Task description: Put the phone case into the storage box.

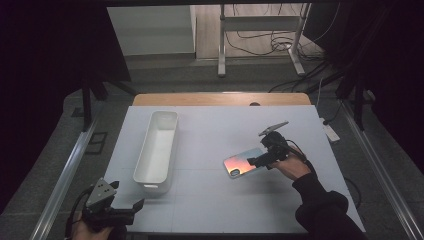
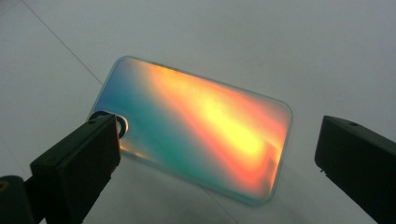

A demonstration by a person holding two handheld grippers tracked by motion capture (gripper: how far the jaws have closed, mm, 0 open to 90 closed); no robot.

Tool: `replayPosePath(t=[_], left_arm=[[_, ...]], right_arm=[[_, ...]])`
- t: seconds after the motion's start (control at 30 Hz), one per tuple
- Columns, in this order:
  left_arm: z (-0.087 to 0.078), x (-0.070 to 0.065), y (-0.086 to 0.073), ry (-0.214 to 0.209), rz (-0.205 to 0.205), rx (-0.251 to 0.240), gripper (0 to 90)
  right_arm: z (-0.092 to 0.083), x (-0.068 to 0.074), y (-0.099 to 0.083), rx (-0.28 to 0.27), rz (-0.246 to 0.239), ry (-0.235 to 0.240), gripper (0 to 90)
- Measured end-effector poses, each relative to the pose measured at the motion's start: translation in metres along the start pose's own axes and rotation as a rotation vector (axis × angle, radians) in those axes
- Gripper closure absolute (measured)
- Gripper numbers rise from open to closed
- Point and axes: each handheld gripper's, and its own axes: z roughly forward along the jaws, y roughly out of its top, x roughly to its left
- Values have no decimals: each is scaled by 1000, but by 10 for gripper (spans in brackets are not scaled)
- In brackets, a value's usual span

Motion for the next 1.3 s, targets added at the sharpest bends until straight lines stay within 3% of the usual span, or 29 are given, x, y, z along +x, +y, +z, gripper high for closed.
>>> replayPosePath(t=[0.27, 0.33, 0.63, 0.83, 1.07, 1.3], left_arm=[[0, 0, 0, -3, -1, 0, 17], [0, 0, 0, -3, 0, -1, 17], [0, 0, 0, -2, 2, 1, 17], [0, 0, 0, -3, 4, 1, 17], [0, -1, 0, -1, 11, 3, 17], [0, 0, 0, -3, 11, 2, 17]], right_arm=[[10, 3, 7, 30, -7, -7, 6], [12, 3, 7, 46, -10, -30, 66], [11, 0, 6, 96, -51, -34, 627], [13, -1, 5, 119, -77, -26, 891], [17, -3, 6, 141, -79, -38, 892], [22, -12, 9, 110, -36, -20, 892]])
